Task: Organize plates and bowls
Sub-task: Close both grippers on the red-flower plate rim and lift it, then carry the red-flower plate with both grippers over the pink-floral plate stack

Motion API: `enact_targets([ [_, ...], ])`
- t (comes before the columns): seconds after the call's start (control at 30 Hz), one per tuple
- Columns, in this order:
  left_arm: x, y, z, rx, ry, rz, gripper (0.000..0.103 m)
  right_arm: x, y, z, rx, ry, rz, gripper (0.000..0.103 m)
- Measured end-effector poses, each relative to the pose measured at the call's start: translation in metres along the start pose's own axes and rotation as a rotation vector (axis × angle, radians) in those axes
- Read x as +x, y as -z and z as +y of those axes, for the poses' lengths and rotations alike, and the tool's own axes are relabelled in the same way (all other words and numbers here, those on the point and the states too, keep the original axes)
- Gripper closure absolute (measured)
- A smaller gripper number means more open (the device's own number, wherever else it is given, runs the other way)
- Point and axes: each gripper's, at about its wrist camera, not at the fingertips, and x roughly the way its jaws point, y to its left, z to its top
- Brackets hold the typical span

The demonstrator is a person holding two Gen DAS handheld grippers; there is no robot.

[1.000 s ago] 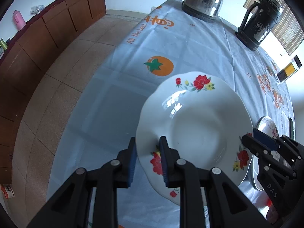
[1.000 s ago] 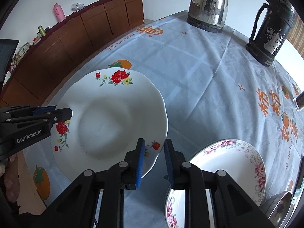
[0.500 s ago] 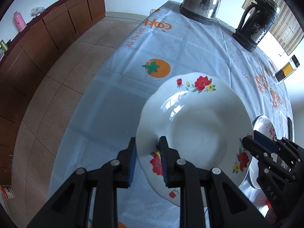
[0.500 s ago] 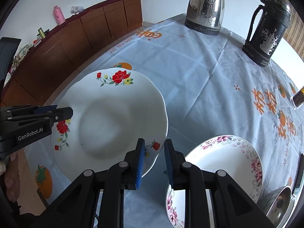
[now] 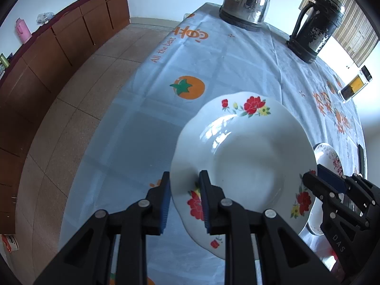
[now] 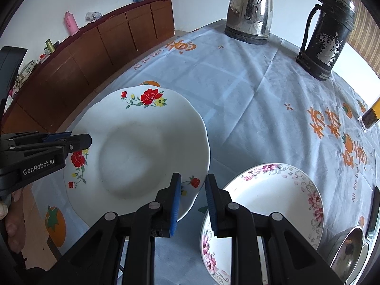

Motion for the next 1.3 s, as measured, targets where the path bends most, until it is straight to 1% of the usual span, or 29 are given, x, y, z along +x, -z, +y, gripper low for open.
enact_targets([
  [0.63,-0.003,0.002,-0.022,0.025,0.009,-0.002,0.082,-0.011,0.013,-0.018,0.031,0.014,-0.011,0.08],
  [1.3,-0.006,0.008,-0.055,0.079,0.025,0.006,0.082,-0.023,0.03,-0.045,0.084,0.033,-0.024,0.08],
])
